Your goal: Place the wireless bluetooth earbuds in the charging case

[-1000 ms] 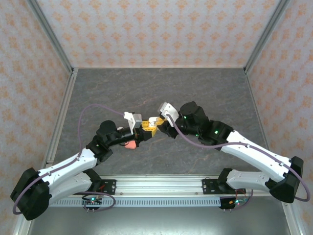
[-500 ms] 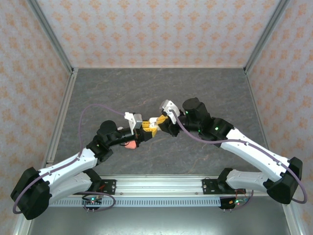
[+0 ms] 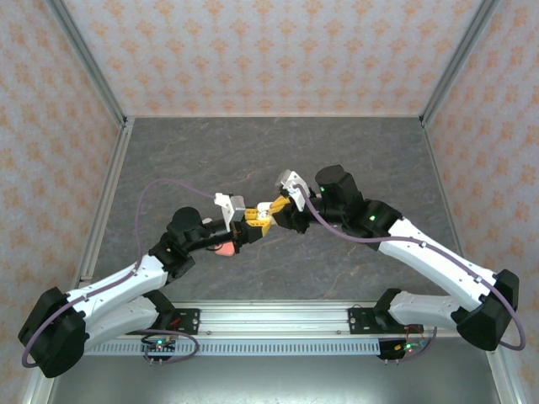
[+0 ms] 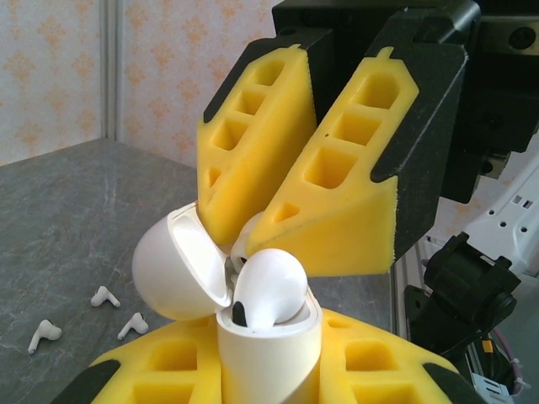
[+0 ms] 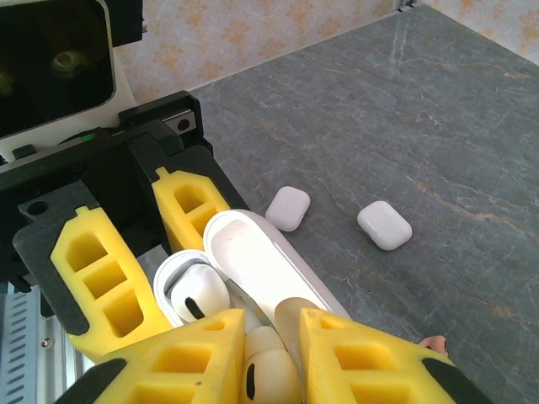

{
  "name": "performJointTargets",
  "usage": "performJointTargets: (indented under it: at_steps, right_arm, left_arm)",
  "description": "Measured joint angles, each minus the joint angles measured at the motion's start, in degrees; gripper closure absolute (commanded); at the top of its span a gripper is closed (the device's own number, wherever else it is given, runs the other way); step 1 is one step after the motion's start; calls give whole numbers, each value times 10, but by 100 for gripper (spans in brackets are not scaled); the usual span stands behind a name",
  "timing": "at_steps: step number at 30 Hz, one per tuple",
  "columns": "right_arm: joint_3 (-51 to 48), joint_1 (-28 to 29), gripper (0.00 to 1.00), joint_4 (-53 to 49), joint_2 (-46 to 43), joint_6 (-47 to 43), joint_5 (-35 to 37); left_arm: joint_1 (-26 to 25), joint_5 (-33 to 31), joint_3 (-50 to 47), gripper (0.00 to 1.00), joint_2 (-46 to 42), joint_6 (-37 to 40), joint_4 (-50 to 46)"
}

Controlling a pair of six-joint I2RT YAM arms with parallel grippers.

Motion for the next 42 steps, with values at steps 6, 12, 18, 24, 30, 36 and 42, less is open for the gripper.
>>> performJointTargets:
  at_steps: [6,12,18,24,30,36,42]
  right_arm:
    - [1,-1,68,0,1,4,0]
    - [10,-1,65,-4,3,7,2]
    - [21,-3,60,-12,5,8,2]
    - [42,-6,57,-23,4,9,17]
    - [45,-16,48,-37,-8,11,28]
    - [29,-69,19,-25,-50,56,-32]
    - [8,-77,1,1,-28,113,-120]
  left_arm:
    - [0,0,0,100,3,0,0]
    - [0,0,0,100,4,0,2]
    - [0,0,0,100,4,0,3]
    - [-5,4,0,100,4,0,4]
    - [-6,5,0,100,4,0,5]
    - [-6,5,1,100,4,0,5]
    - [-6,5,9,100,10,0,7]
